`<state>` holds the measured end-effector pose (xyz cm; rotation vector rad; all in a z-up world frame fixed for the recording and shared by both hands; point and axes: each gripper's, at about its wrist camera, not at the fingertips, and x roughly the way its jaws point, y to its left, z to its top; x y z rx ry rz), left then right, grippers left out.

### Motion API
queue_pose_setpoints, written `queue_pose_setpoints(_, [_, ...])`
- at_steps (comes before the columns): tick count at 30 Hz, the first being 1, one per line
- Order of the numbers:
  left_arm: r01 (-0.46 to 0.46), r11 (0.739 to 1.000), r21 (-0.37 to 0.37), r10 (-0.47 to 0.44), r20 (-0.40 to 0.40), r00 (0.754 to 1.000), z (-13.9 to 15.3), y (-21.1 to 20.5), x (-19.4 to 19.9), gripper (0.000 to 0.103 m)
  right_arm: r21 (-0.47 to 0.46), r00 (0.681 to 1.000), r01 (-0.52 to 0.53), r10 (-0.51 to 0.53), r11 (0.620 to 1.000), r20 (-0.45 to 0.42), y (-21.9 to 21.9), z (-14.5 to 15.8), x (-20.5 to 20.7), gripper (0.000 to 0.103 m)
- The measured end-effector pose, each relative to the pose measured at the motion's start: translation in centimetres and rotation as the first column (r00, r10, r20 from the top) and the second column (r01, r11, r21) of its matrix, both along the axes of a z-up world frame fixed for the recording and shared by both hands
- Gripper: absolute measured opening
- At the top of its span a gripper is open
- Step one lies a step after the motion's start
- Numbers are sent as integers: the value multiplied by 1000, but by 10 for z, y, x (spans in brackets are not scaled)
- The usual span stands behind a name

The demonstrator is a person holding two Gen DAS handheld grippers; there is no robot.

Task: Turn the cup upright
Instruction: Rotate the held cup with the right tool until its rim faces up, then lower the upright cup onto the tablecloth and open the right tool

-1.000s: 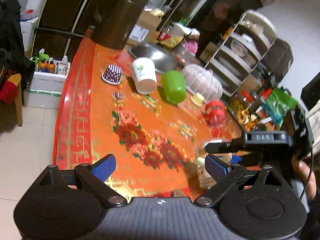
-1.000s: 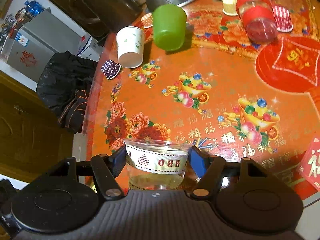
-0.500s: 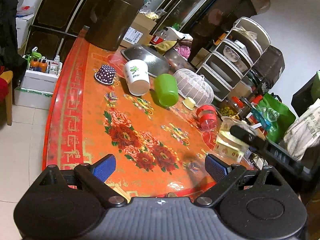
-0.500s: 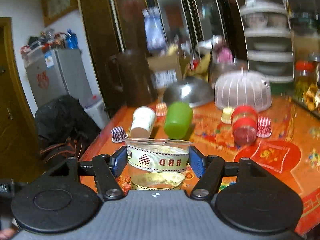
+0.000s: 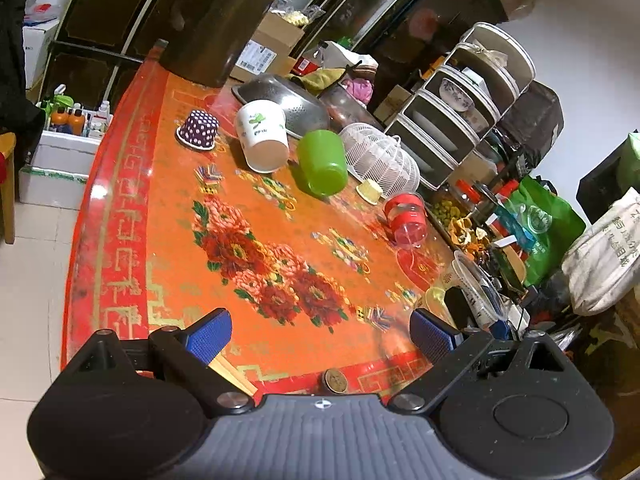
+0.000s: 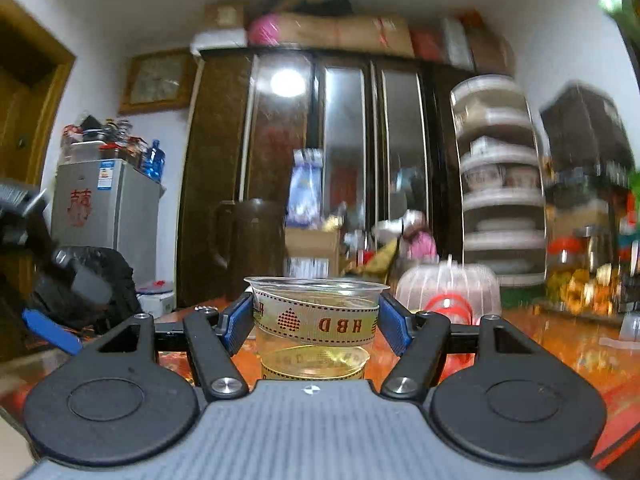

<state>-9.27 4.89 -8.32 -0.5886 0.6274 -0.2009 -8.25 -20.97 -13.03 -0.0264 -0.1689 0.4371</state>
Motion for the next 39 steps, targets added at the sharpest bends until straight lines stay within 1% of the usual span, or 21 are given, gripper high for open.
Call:
queue_pose_setpoints(2, [0, 1000, -9, 0, -2, 1000, -2, 0, 1, 97, -13, 998, 16, -15, 1000, 62, 7, -5, -4, 68])
queue_pose_setpoints(5, [-2, 1000, -17, 2, -1, 1000, -4, 1, 2, 97, -11, 993, 43, -42, 999, 109, 14, -15, -7, 68])
queue_pose_setpoints(10, [-10, 999, -34, 10, 11, 1000, -6, 3, 0, 97, 25, 992, 28, -31, 999, 119, 16, -19, -4, 68])
queue_pose_setpoints(17, [-11, 999, -46, 11, 6, 1000, -10, 4, 1, 97, 22, 999, 8, -8, 1000, 45, 25, -24, 3, 68])
queue_pose_setpoints(21, [-18, 999, -48, 18, 4, 1000, -11, 5, 0, 97, 23, 1000, -3, 2, 1000, 29, 26, -22, 2, 69])
queue_pose_setpoints(29, [-18, 999, -32, 18, 8, 1000, -11, 4, -1, 97, 22, 1000, -22, 23, 1000, -17, 25, -23, 2, 83])
queue_pose_setpoints(30, [-20, 1000, -20, 20, 16, 1000, -10, 3, -2, 97, 19, 999, -33, 33, 999, -28, 24, -22, 2, 91])
queue_pose_setpoints(31, [-24, 1000, -2, 24, 31, 999, -10, 1, -3, 98, 17, 998, -42, 43, 999, -46, 23, -19, 1, 103])
queue_pose_setpoints(33, [-40, 997, 59, 36, 68, 997, -7, -4, -5, 99, 20, 995, -65, 66, 998, -73, 18, -16, -2, 102])
queue_pose_setpoints(35, [-60, 987, 152, 44, 105, 994, -5, -10, -7, 101, 26, 992, -63, 66, 998, -107, 11, -10, -7, 102])
queue_pose_setpoints(37, [-72, 958, 278, 40, 118, 992, -3, -21, -6, 103, 24, 986, -56, 60, 998, -158, 3, -1, -13, 102])
queue_pose_setpoints(39, [-90, 912, 400, 42, 129, 991, -1, -33, -5, 103, -10, 966, -59, 55, 998, -253, -3, 10, -15, 102])
